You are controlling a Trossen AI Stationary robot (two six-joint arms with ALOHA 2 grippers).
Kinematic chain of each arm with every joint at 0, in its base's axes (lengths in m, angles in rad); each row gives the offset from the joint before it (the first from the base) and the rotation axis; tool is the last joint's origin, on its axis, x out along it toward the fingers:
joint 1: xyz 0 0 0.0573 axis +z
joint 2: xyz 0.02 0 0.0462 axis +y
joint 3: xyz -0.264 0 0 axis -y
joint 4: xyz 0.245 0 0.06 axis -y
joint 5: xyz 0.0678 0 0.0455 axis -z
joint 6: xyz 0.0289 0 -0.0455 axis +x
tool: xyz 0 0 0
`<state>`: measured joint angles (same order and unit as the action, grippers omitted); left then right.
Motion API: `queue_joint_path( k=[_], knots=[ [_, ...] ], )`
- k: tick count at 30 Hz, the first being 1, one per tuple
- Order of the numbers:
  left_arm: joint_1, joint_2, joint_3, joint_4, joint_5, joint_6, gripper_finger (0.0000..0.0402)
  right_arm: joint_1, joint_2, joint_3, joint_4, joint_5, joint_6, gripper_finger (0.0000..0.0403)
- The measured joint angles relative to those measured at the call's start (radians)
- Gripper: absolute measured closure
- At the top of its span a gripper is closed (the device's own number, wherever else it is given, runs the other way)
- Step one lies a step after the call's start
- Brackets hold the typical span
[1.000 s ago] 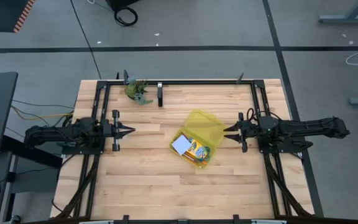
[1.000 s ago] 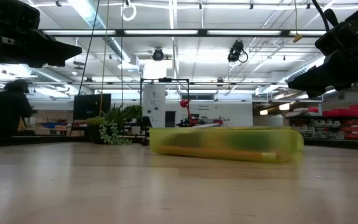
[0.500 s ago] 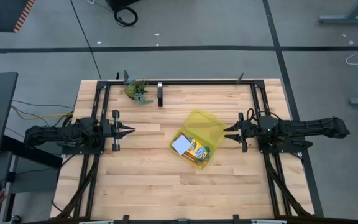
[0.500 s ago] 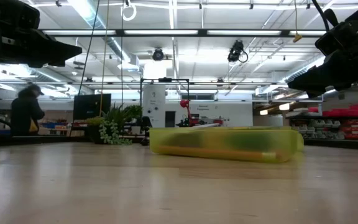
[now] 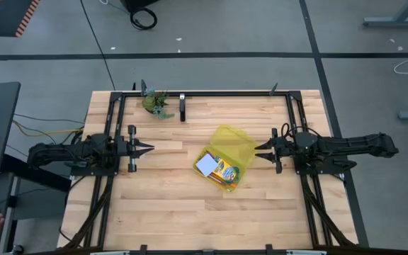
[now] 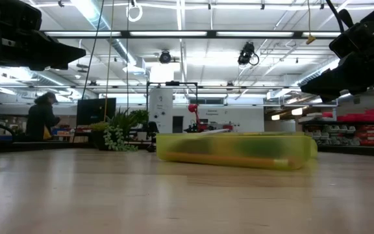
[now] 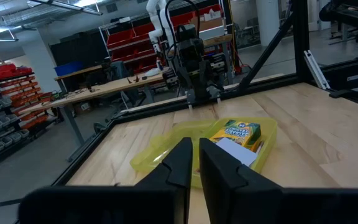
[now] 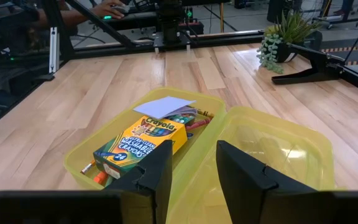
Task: Pack school essentials
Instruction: Return to Home Position
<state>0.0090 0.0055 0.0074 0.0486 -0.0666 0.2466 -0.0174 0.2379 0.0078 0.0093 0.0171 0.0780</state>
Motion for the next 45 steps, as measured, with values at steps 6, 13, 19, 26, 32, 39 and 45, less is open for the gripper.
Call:
queue_joint_path(
  k=[6,13,19,26,32,39,45],
  knots=[
    [0.0,0.0,0.0,0.0,0.0,0.0,0.0369,0.0,0.0,0.0,0.0,0.0,0.0,0.0272],
    [0.0,0.0,0.0,0.0,0.0,0.0,0.0371,0.0,0.0,0.0,0.0,0.0,0.0,0.0272],
    [0.0,0.0,0.0,0.0,0.0,0.0,0.0361,0.0,0.0,0.0,0.0,0.0,0.0,0.0272],
    [0.0,0.0,0.0,0.0,0.0,0.0,0.0369,0.0,0.0,0.0,0.0,0.0,0.0,0.0272],
    [0.0,0.0,0.0,0.0,0.0,0.0,0.0372,0.0,0.0,0.0,0.0,0.0,0.0,0.0272],
    [0.0,0.0,0.0,0.0,0.0,0.0,0.0361,0.0,0.0,0.0,0.0,0.0,0.0,0.0272],
    [0.0,0.0,0.0,0.0,0.0,0.0,0.0368,0.0,0.0,0.0,0.0,0.0,0.0,0.0272]
  ],
)
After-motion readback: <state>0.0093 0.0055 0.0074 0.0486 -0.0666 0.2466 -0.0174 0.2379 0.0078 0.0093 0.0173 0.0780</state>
